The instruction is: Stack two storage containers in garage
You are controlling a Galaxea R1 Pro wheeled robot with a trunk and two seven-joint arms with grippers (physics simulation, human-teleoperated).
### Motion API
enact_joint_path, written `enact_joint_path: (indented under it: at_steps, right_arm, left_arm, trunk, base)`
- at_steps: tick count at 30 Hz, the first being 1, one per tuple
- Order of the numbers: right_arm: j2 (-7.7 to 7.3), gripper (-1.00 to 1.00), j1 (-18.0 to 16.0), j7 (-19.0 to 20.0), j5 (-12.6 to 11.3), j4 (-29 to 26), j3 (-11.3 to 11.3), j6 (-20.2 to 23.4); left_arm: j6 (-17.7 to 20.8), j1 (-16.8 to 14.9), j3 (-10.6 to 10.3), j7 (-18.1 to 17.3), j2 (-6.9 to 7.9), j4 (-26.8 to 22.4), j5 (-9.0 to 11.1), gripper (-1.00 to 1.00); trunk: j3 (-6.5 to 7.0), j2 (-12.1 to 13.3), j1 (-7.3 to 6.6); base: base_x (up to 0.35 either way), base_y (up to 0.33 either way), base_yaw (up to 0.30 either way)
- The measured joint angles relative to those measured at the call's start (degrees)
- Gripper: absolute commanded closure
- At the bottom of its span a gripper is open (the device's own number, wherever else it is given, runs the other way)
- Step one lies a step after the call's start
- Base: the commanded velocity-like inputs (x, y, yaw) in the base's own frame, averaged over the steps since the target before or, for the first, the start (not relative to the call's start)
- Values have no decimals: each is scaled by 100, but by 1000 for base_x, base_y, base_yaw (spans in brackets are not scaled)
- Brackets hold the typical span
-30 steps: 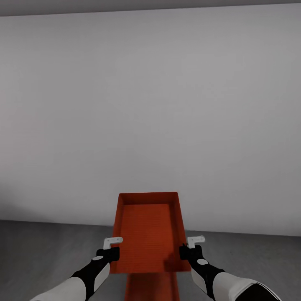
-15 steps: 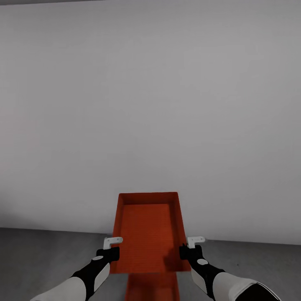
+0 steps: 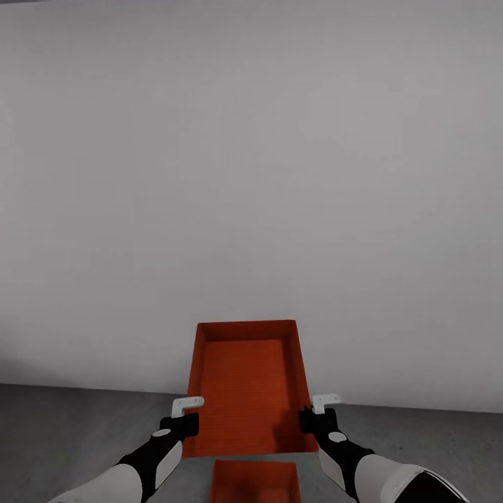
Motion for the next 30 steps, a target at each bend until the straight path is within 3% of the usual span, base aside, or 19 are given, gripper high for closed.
enact_joint_path:
  at_steps: [11, 23, 24, 30]
  right_arm:
    - [-2, 100, 0, -1, -186, -15, 190, -4]
    - [-2, 100, -1, -3, -423, -25, 431, -6]
    - [-4, 100, 0, -4, 397, 5, -442, -5]
    - [-3, 100, 1, 1, 473, 10, -538, 8]
  left_arm:
    - [-10, 2, -150, 18, 13, -16, 156, 100]
    - [-18, 2, -357, 36, 35, -29, 365, 100]
    - [55, 1, 104, 33, -20, -44, -137, 100]
    - [108, 2, 113, 33, -16, -74, -162, 100]
  trunk:
    - [0, 0, 0]
    - [0, 0, -1]
    - [1, 0, -1]
    - [1, 1, 0]
  base:
    - [1, 0, 0]
    - [138, 0, 0]
    - [17, 0, 0]
    - [6, 0, 0]
